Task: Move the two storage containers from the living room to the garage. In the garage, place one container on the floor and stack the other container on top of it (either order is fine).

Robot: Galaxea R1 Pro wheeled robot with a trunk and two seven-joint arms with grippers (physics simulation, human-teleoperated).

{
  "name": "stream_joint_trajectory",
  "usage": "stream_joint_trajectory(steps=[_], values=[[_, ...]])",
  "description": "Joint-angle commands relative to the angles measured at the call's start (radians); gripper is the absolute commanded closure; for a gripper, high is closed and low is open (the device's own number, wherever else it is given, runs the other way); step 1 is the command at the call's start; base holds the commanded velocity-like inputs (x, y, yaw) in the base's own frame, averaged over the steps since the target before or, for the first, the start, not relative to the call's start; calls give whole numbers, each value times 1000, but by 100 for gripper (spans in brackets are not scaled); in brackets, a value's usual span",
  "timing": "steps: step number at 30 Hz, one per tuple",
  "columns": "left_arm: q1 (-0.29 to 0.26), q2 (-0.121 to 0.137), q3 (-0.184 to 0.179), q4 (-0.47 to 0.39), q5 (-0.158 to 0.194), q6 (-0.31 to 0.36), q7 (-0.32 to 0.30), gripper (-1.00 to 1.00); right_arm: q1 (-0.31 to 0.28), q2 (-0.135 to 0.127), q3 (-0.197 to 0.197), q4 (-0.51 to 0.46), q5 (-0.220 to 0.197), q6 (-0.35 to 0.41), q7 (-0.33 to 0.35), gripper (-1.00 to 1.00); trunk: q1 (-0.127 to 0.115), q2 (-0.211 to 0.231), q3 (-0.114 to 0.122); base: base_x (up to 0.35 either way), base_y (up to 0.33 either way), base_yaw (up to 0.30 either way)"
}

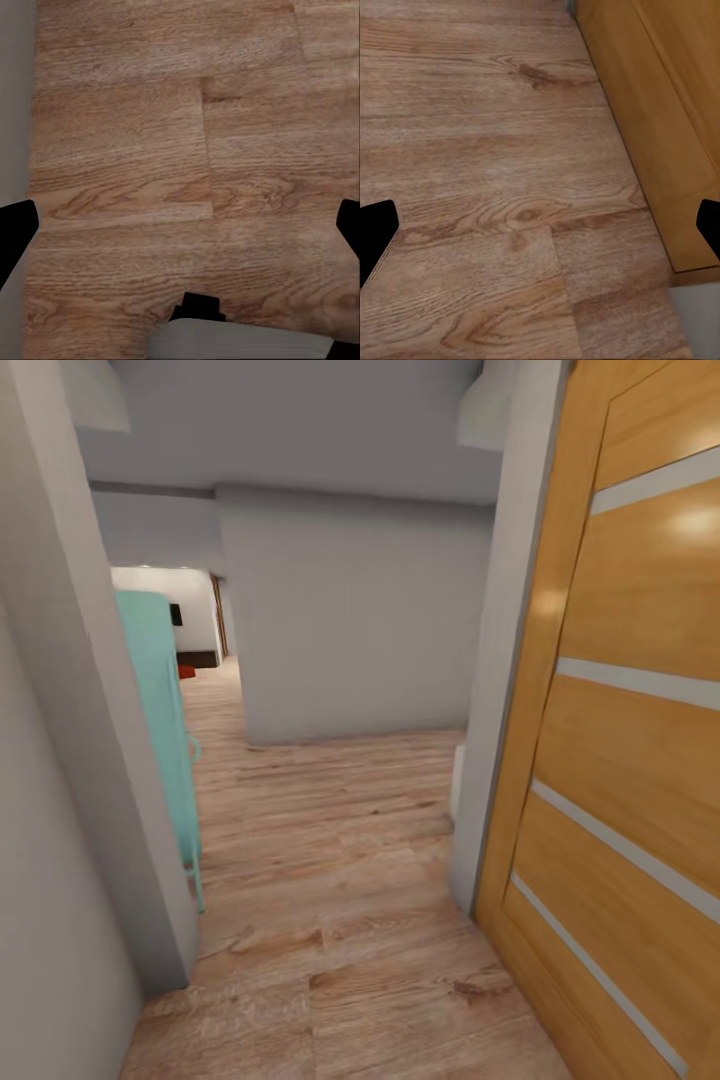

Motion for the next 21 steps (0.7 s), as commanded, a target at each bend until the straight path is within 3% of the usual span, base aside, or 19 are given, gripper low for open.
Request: stream_joint_trajectory(steps=[1,15,21], values=[[0,0,4,-2,5,-2,-10,-100,0,0,0,-1,11,1,-7,-100,1,0,-1,317,77,0],[0,-8,3,-2,6,-1,-16,-100,1,0,1,0,13,1,-4,-100,1,0,-1,319,67,0],[0,-7,3,-2,6,-2,-16,-100,1,0,1,0,14,1,0,-100,1,0,-1,325,0,182]])
